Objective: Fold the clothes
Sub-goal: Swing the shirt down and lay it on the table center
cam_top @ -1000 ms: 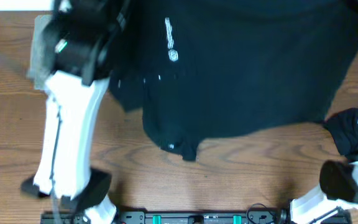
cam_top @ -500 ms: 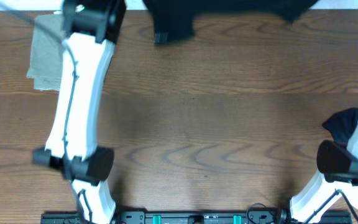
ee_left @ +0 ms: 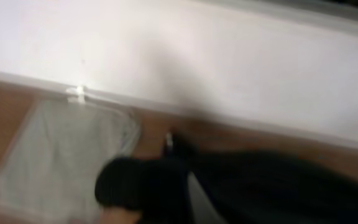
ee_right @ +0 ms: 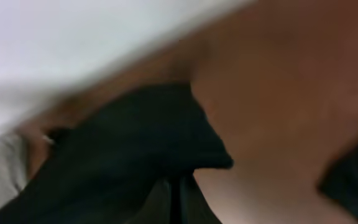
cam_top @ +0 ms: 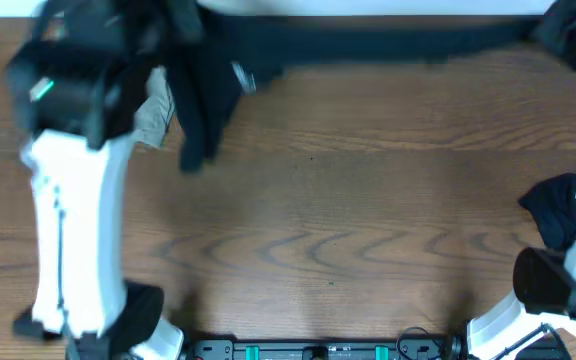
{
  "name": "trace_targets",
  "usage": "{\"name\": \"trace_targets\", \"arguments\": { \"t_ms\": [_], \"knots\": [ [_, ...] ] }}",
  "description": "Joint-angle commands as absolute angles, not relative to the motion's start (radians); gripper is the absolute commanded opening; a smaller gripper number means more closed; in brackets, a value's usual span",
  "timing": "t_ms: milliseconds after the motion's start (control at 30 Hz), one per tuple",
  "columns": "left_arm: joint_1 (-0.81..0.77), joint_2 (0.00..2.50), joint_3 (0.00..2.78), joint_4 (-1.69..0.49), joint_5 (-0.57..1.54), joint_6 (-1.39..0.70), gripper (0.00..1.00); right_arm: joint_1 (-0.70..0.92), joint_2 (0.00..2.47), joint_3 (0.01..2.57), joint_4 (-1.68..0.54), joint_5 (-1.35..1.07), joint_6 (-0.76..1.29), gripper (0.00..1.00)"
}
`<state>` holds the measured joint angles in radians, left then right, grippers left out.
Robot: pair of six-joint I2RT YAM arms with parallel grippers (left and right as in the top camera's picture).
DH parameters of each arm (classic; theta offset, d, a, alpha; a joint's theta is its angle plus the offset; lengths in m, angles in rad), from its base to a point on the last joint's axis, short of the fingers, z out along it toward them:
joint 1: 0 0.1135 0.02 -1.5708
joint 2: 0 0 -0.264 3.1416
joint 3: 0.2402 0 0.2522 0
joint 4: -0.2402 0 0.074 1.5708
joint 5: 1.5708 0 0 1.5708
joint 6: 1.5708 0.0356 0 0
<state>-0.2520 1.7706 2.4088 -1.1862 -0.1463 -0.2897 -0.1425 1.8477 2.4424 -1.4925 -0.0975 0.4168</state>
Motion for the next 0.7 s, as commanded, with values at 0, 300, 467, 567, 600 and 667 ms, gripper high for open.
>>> {"name": "trace_targets", "arguments": {
  "t_ms": [0, 300, 467, 567, 600, 667],
  "knots": [
    [-0.248, 1.9, 2.294, -1.237, -0.037, -0.364, 0.06, -0.118, 1.884, 2.286, -1.516, -0.095, 0.405, 0.01],
    [-0.248, 2.001, 2.11, -1.395, 0.033, -0.432, 0.06, -0.076, 1.884, 2.019, -1.54, -0.103, 0.35, 0.01],
    [-0.248, 1.993, 2.11, -1.533, 0.101, -0.431, 0.06, -0.07, 1.882, 2.006, -1.635, -0.102, 0.307, 0.01],
    [-0.248, 1.985, 2.11, -1.608, 0.105, -0.431, 0.06, -0.07, 1.869, 2.006, -1.678, -0.091, 0.291, 0.01],
    [-0.248, 1.98, 2.11, -1.629, 0.106, -0.431, 0.06, -0.07, 1.862, 2.006, -1.687, -0.08, 0.291, 0.01],
    [-0.251, 1.975, 2.11, -1.665, 0.118, -0.419, 0.06, -0.07, 1.847, 2.004, -1.699, -0.068, 0.291, 0.01]
  ]
}}
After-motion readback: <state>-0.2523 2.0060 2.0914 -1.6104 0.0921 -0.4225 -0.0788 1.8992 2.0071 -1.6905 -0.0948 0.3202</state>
